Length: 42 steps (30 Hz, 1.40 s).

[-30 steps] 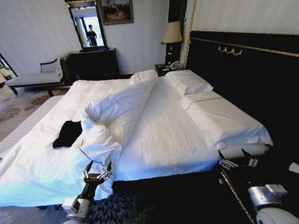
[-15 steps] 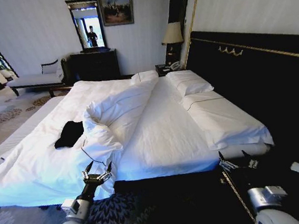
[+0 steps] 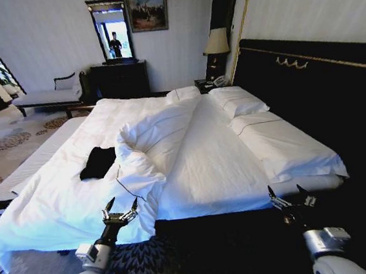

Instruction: Fold the clothes on the bed.

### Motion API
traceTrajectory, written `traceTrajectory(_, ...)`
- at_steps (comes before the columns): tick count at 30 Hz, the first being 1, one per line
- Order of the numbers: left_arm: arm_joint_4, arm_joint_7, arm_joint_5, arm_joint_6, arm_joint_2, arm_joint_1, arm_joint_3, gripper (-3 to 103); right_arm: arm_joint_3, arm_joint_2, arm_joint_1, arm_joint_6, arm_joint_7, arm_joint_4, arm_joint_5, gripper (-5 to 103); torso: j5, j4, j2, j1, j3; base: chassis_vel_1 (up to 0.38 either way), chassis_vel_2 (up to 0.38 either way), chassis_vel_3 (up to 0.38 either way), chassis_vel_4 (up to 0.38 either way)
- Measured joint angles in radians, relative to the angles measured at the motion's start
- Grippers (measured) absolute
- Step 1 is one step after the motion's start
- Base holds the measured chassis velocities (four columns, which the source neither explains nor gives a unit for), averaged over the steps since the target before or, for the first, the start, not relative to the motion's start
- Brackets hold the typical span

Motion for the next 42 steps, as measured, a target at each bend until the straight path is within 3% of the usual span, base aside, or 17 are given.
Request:
traceTrajectory(21, 0.011, -0.003, -0.007, -0.007, 0.002, -0.005, -0.008, 100, 0.010, 0.006, -0.011, 0.003, -0.001, 0.007, -0.019, 100, -0.0003, -0.0002, 0.000, 0.000, 0.000, -0.053, 0.176, 0.042, -0.181)
traceTrajectory(42, -0.005, -0.004, -0.006, -0.010, -0.003, 0.004, -0.009, 100, 0.007, 0.011, -0.014, 0.007, 0.007, 0.008, -0.030, 100, 0.0000, -0.0001, 0.000, 0.000, 0.000, 0.198, 0.345, -0.190, -0.345)
